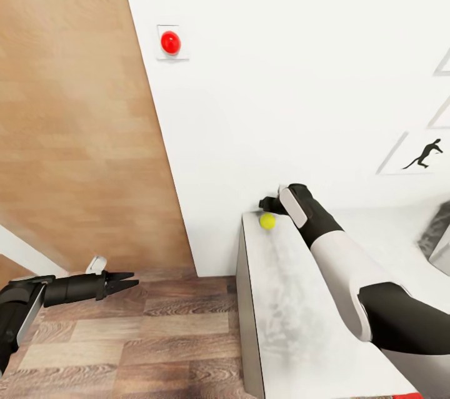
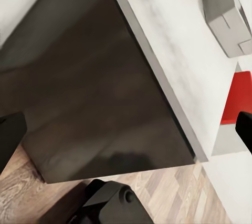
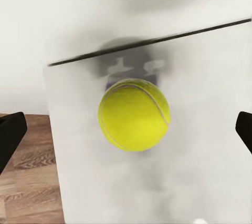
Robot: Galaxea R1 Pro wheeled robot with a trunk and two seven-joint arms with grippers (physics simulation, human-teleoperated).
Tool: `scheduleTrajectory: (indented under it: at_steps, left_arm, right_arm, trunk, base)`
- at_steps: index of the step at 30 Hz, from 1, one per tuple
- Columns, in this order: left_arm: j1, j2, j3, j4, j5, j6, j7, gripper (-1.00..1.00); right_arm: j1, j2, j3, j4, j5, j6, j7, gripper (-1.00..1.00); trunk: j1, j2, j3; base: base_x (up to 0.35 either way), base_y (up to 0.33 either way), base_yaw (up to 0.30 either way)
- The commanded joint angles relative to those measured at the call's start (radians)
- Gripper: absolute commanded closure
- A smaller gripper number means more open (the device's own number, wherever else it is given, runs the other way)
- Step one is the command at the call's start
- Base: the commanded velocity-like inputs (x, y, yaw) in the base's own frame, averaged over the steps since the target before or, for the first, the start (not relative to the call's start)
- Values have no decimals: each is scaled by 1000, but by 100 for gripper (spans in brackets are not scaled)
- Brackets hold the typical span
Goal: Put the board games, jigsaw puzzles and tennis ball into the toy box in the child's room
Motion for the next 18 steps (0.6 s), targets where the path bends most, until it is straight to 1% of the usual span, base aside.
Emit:
scheduleTrajectory:
  at_steps: [1,9,18]
  left_arm:
    - [-1,0,0,0,1,10,-3,-100]
    - [-1,0,0,0,2,9,-3,-100]
    - [-1,2,-1,0,2,9,-4,-100]
  right_arm:
    - [-6,0,4,7,-11,2,-10,-100]
    - [-41,5,5,30,-11,5,-9,-100]
    - [-60,4,5,61,-10,4,-9,-100]
  trunk:
    - [0,-2,-3]
    - [0,-2,-16]
    - [0,-2,-31]
  base:
    - [0,0,0]
    - [0,0,0]
    - [0,0,0]
